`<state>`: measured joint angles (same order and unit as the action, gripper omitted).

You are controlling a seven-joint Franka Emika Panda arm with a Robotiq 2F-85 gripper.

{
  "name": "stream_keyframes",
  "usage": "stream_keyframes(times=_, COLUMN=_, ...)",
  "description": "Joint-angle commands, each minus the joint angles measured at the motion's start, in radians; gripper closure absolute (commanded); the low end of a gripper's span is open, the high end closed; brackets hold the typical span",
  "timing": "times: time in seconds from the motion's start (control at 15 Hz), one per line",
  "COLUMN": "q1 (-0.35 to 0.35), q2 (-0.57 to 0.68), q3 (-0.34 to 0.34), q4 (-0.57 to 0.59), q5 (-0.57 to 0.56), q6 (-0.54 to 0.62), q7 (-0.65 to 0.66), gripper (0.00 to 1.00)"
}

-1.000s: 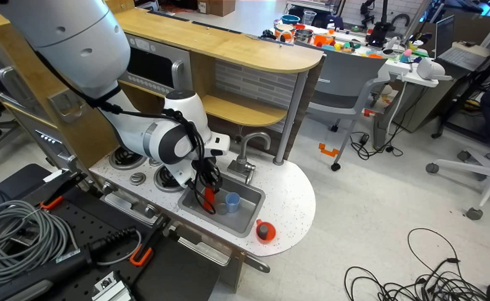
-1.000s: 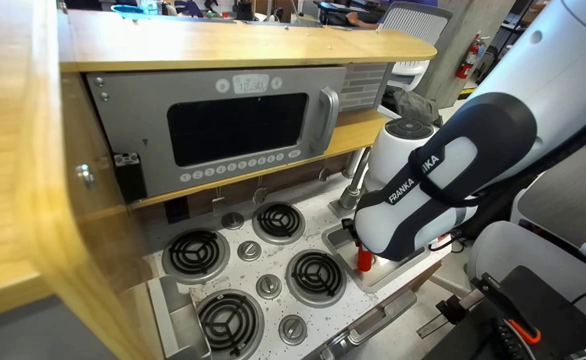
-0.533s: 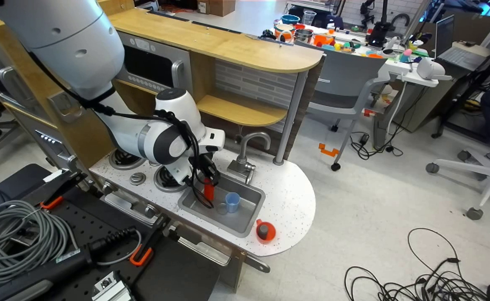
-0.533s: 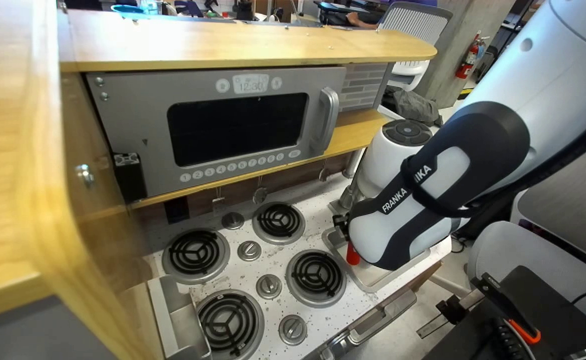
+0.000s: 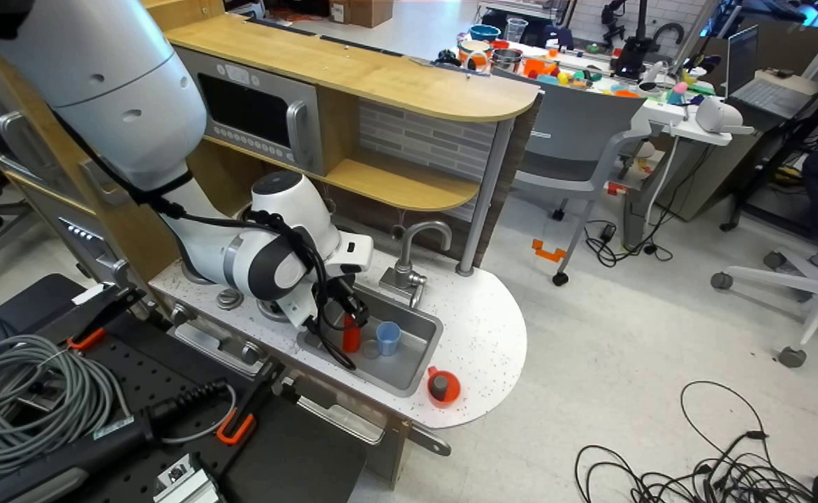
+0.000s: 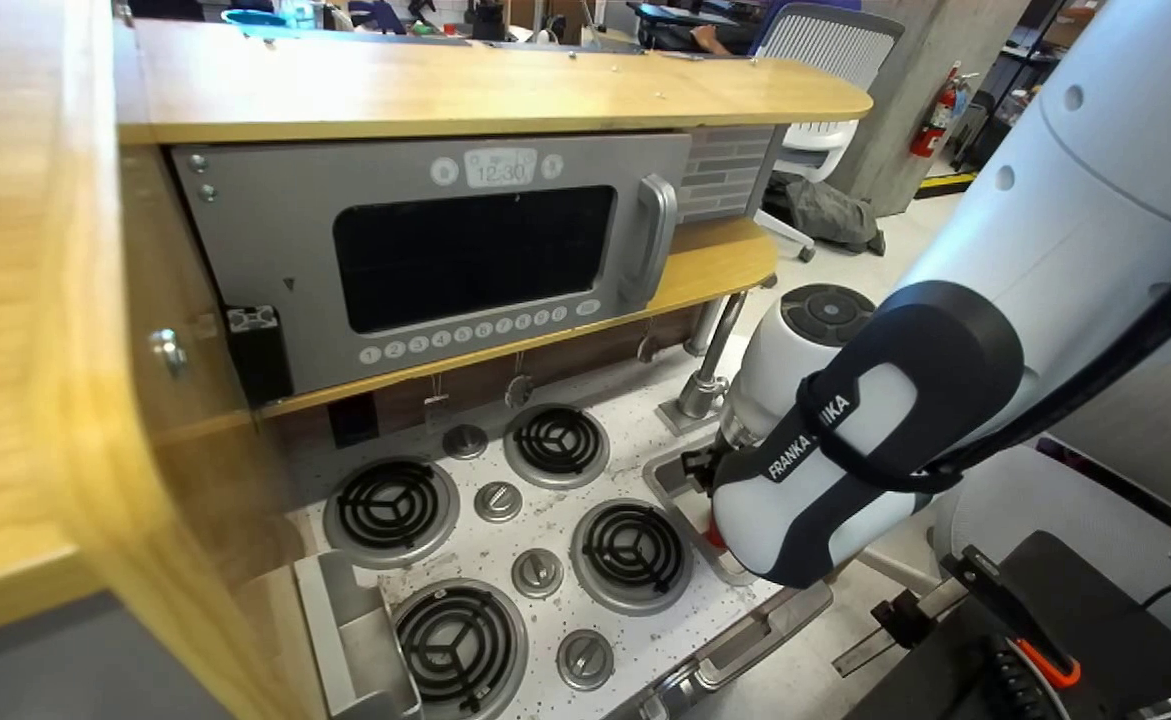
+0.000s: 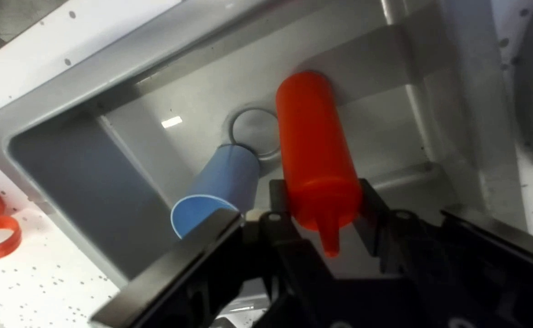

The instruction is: Put the sauce bottle in the sink

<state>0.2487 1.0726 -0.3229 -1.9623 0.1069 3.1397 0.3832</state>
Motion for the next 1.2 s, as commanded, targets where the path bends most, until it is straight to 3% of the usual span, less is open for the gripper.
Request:
stream_keyframes(times=0.0, q1=0.038, q2=0.026, q3=-0.025, q4=-0.01, q5=0.045, q6=0.042, q7=-0.012, gripper=0.37)
stream_keyframes(times=0.07, q1=0.039, q2=0.019, q3=-0.022, q4=-0.018, q5=0.051, q6=0.044, q7=-0.014, gripper=0.36)
stream_keyframes(times=0.4, q1=0.039, q2=-0.048, q3=-0.001, q4=-0.085, q5=0.056, q6=0.041, q7=-0.027, gripper=0.0)
stream_keyframes(times=0.73, q1=0.01, q2=-0.188, q3=0.023, q4=-0.199, q5=0.059, q6=0.018, q7=-0.054, gripper=0.0)
stream_keyframes(times=1.13, q1=-0.113, q2=-0.493, q3=0.095, q4=-0.435, q5=0.034, q6=-0.122, q7=-0.148, gripper=0.0)
